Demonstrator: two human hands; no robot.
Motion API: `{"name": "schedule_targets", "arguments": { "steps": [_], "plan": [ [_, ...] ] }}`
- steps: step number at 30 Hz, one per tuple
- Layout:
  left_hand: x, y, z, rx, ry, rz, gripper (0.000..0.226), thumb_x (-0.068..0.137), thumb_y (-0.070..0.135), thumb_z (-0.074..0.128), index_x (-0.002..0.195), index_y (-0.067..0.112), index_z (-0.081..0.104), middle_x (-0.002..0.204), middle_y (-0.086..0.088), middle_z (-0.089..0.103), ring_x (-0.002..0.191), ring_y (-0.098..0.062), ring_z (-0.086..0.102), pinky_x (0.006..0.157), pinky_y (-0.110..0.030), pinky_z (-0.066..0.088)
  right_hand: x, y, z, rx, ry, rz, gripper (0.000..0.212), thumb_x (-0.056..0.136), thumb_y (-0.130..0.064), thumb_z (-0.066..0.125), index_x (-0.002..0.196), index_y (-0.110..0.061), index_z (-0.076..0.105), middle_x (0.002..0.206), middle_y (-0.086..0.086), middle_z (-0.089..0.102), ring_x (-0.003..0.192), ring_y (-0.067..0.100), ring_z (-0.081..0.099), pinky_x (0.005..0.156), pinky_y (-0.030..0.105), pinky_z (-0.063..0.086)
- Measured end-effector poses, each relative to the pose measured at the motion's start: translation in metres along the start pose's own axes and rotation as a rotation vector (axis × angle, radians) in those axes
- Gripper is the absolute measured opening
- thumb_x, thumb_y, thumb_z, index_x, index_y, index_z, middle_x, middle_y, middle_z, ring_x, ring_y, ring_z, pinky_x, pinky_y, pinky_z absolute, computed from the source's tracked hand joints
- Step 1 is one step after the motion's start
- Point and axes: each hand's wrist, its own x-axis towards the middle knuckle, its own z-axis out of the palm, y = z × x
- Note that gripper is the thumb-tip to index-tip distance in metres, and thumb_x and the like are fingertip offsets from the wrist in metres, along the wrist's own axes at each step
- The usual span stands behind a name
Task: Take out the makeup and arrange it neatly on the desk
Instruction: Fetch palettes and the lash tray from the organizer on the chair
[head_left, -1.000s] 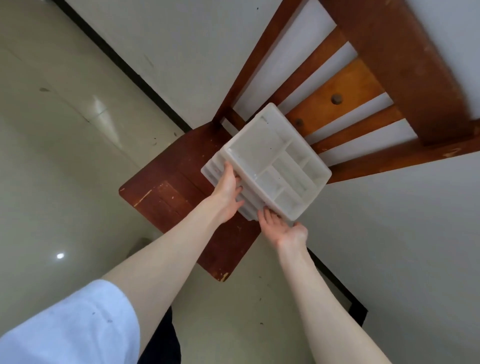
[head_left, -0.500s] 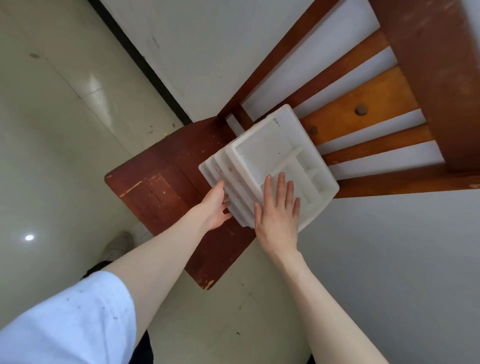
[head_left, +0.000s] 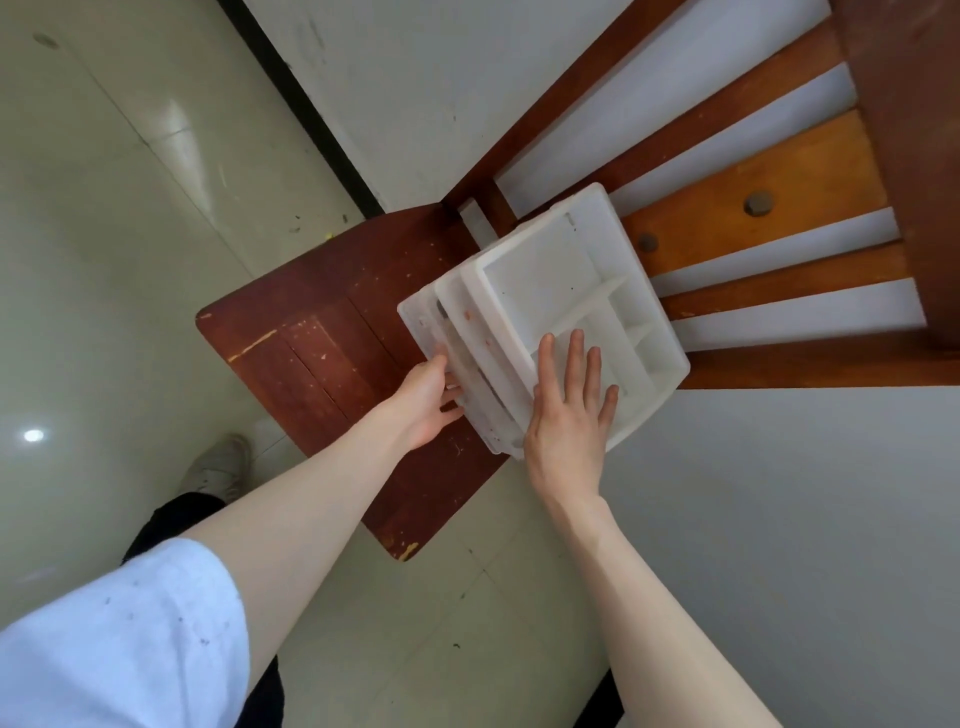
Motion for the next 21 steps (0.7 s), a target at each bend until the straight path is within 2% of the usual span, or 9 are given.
{"name": "schedule_targets", "arguments": {
  "steps": [3, 5, 7, 12, 15, 19, 21],
  "plan": [
    [-0.007, -0.009, -0.018, -0.007, 0.008, 0.010, 0.043, 0.096, 0.047, 0.035, 0.127, 0.018, 0.044, 0.104, -0.003, 0.059, 0.095, -0.017, 0.057, 0.091, -0.039, 0.043, 0.000, -0.001, 0.000, -0.012, -0.002, 0.018, 0.081, 0.092, 0.003, 0.044, 0.149, -0.026, -0.006, 0.158, 0.005, -0.013, 0.142, 0.022, -0.020, 0.116, 0.048, -0.009],
    [-0.012, -0.015, -0.028, -0.021, 0.031, 0.012, 0.051, 0.096, 0.047, 0.035, 0.136, 0.015, 0.038, 0.120, -0.007, 0.057, 0.114, -0.025, 0.053, 0.099, -0.041, 0.039, 0.001, -0.002, 0.000, -0.036, -0.010, 0.025, 0.079, 0.095, -0.004, 0.045, 0.149, -0.027, -0.008, 0.157, 0.004, -0.014, 0.143, 0.023, -0.020, 0.116, 0.048, -0.008],
    [-0.019, -0.019, -0.034, -0.031, 0.057, 0.001, 0.053, 0.097, 0.046, 0.033, 0.139, 0.014, 0.033, 0.132, -0.012, 0.050, 0.124, -0.029, 0.046, 0.102, -0.040, 0.037, 0.001, -0.004, 0.000, -0.039, -0.018, 0.037, 0.080, 0.095, -0.005, 0.046, 0.148, -0.028, -0.010, 0.157, 0.004, -0.015, 0.143, 0.023, -0.018, 0.117, 0.049, -0.006],
    [-0.033, -0.024, -0.042, -0.036, 0.072, -0.005, 0.050, 0.098, 0.042, 0.031, 0.137, 0.011, 0.033, 0.132, -0.015, 0.049, 0.121, -0.029, 0.048, 0.099, -0.040, 0.039, -0.001, -0.011, -0.005, -0.034, -0.045, 0.061, 0.079, 0.095, -0.004, 0.044, 0.148, -0.028, -0.010, 0.157, 0.004, -0.016, 0.143, 0.025, -0.018, 0.117, 0.049, -0.004],
    [-0.041, -0.023, -0.051, -0.014, 0.084, -0.008, 0.049, 0.099, 0.042, 0.031, 0.137, 0.011, 0.034, 0.127, -0.013, 0.052, 0.116, -0.027, 0.051, 0.092, -0.038, 0.042, -0.002, -0.022, -0.011, 0.032, -0.033, 0.115, 0.064, 0.098, -0.007, 0.037, 0.150, -0.023, 0.004, 0.158, 0.008, -0.005, 0.145, 0.028, -0.008, 0.118, 0.050, 0.004],
    [-0.047, -0.017, -0.062, 0.097, 0.086, -0.021, 0.048, 0.099, 0.040, 0.030, 0.137, 0.010, 0.036, 0.130, -0.012, 0.051, 0.123, -0.027, 0.048, 0.096, -0.039, 0.041, -0.022, -0.049, -0.009, 0.188, 0.128, 0.107, 0.044, 0.093, -0.006, 0.046, 0.136, -0.009, 0.044, 0.148, 0.015, 0.033, 0.137, 0.032, 0.031, 0.111, 0.051, 0.027],
    [-0.050, -0.015, -0.064, 0.169, 0.095, -0.015, 0.046, 0.100, 0.038, 0.032, 0.136, 0.010, 0.037, 0.130, -0.011, 0.051, 0.121, -0.025, 0.049, 0.096, -0.039, 0.042, -0.031, -0.056, -0.004, 0.235, 0.150, 0.127, 0.039, 0.092, -0.005, 0.048, 0.131, -0.007, 0.050, 0.146, 0.015, 0.037, 0.134, 0.032, 0.035, 0.110, 0.049, 0.031]
  ]
}}
